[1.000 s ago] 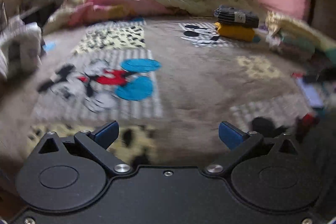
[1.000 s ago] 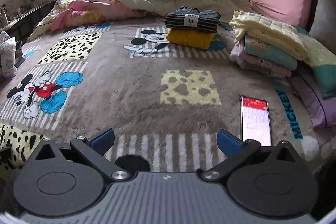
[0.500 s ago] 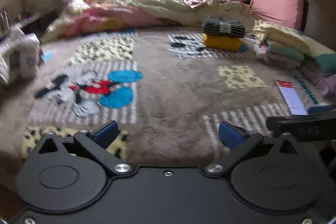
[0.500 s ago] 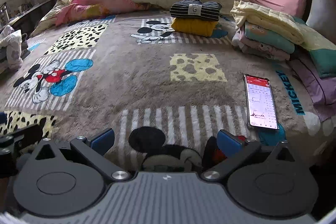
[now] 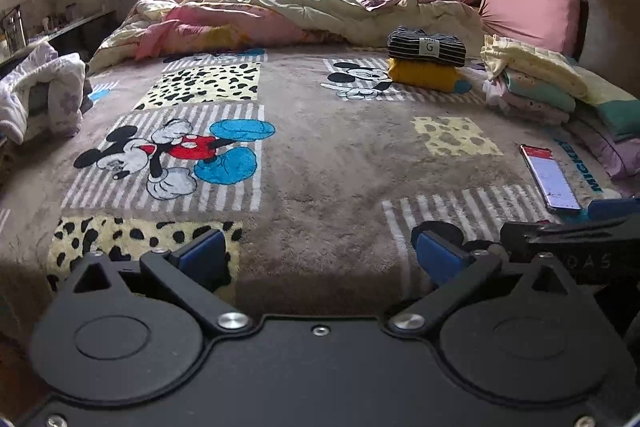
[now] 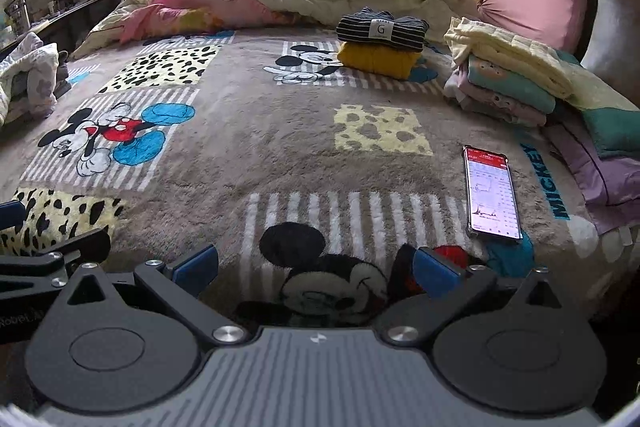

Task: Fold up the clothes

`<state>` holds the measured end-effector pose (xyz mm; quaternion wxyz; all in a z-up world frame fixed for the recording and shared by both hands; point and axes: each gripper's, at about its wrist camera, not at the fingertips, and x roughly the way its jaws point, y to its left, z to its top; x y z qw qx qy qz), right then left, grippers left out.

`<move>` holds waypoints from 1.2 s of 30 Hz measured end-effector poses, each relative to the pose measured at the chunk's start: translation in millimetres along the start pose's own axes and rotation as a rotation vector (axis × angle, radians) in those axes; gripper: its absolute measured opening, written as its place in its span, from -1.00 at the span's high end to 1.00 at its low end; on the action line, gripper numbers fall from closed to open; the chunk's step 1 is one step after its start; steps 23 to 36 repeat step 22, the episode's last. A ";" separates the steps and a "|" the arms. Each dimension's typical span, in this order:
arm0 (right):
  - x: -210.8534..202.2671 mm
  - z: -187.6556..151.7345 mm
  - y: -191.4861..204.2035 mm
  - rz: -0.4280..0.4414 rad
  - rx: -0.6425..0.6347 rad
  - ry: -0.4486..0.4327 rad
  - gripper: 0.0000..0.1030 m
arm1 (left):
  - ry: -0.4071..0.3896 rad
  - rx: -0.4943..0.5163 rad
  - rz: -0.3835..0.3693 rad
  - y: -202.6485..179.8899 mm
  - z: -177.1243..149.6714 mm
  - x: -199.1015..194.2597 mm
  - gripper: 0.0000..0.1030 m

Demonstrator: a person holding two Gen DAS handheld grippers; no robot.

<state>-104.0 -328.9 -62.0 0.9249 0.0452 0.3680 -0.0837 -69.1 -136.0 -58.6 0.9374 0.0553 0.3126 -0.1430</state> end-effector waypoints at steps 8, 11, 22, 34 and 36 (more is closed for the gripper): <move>-8.4 -3.6 5.8 0.000 -0.003 -0.025 -0.99 | -0.016 0.009 0.000 -4.0 0.4 -7.6 -1.00; -10.2 -3.2 3.7 0.010 0.016 -0.036 -0.99 | -0.022 0.013 0.000 -5.5 0.5 -10.4 -1.00; -13.5 -1.3 1.9 0.019 0.034 -0.065 -0.99 | -0.043 0.005 -0.006 -2.8 2.7 -7.7 -1.00; -13.5 -1.3 1.9 0.019 0.034 -0.065 -0.99 | -0.043 0.005 -0.006 -2.8 2.7 -7.7 -1.00; -13.5 -1.3 1.9 0.019 0.034 -0.065 -0.99 | -0.043 0.005 -0.006 -2.8 2.7 -7.7 -1.00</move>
